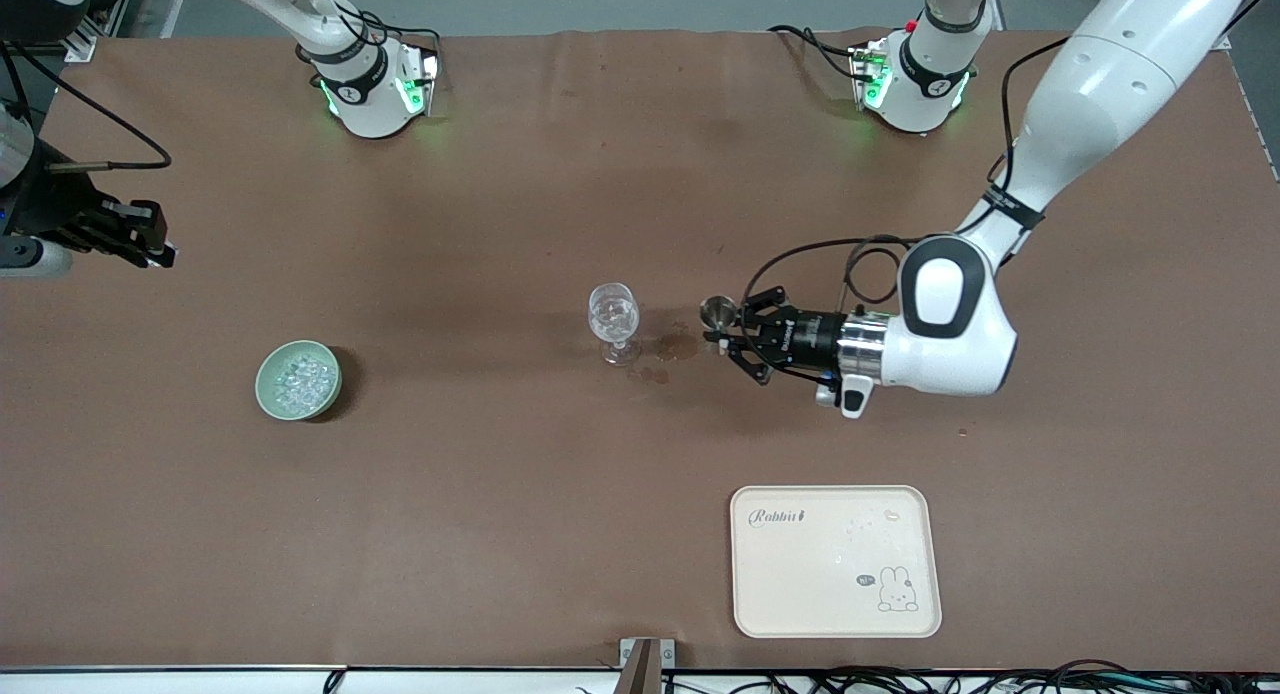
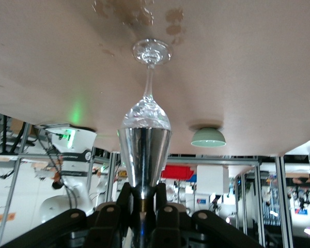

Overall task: Pour wine and add ice with both arms
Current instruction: 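Carry the silver jigger with the left gripper over the wine glass, then tilt the jigger over the glass rim with the left gripper to pour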

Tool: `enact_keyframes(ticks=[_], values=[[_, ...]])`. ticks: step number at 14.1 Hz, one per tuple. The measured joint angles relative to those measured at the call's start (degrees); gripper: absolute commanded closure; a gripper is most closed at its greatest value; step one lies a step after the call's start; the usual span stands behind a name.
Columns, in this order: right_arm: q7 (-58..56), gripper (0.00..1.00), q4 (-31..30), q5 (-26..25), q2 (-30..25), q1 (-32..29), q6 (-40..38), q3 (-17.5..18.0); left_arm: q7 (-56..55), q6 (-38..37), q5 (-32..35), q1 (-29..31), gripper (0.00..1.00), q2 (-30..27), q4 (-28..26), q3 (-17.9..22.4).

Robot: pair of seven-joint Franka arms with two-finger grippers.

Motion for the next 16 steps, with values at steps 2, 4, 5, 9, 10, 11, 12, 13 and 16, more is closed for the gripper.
enact_keyframes(ticks=[2, 4, 5, 9, 10, 11, 12, 13, 16], values=[[0.0, 0.99, 0.0, 0.0, 0.0, 0.0, 0.0, 0.0, -3.3, 2.7, 0.3, -2.7, 1.0, -1.9, 0.0, 0.0], [0.0, 0.99, 0.0, 0.0, 0.0, 0.0, 0.0, -0.1, -6.8, 4.5, 2.4, -4.6, 1.0, -3.6, -0.1, 0.0], [0.0, 0.99, 0.0, 0.0, 0.0, 0.0, 0.0, -0.1, -8.9, 5.1, 4.3, -5.1, 1.0, -4.2, -0.1, 0.1], [0.0, 0.99, 0.0, 0.0, 0.0, 0.0, 0.0, -0.3, -18.2, 7.1, 13.3, -6.7, 1.0, -4.7, -0.1, 0.1], [0.0, 0.99, 0.0, 0.0, 0.0, 0.0, 0.0, -0.3, -20.0, 7.6, 14.9, -7.3, 1.0, -4.7, -0.1, 0.1], [0.0, 0.99, 0.0, 0.0, 0.0, 0.0, 0.0, -0.3, -22.2, 8.0, 16.9, -8.1, 1.0, -4.7, -0.1, 0.1], [0.0, 0.99, 0.0, 0.0, 0.0, 0.0, 0.0, -0.3, -24.2, 8.3, 18.7, -8.9, 1.0, -4.7, 0.0, 0.1], [0.0, 0.99, 0.0, 0.0, 0.0, 0.0, 0.0, -0.3, -26.3, 8.5, 20.3, -9.6, 1.0, -4.7, 0.4, 0.1], [0.0, 0.99, 0.0, 0.0, 0.0, 0.0, 0.0, -0.3, -31.8, 8.6, 23.7, -11.3, 1.0, -4.7, 1.6, 0.1]])
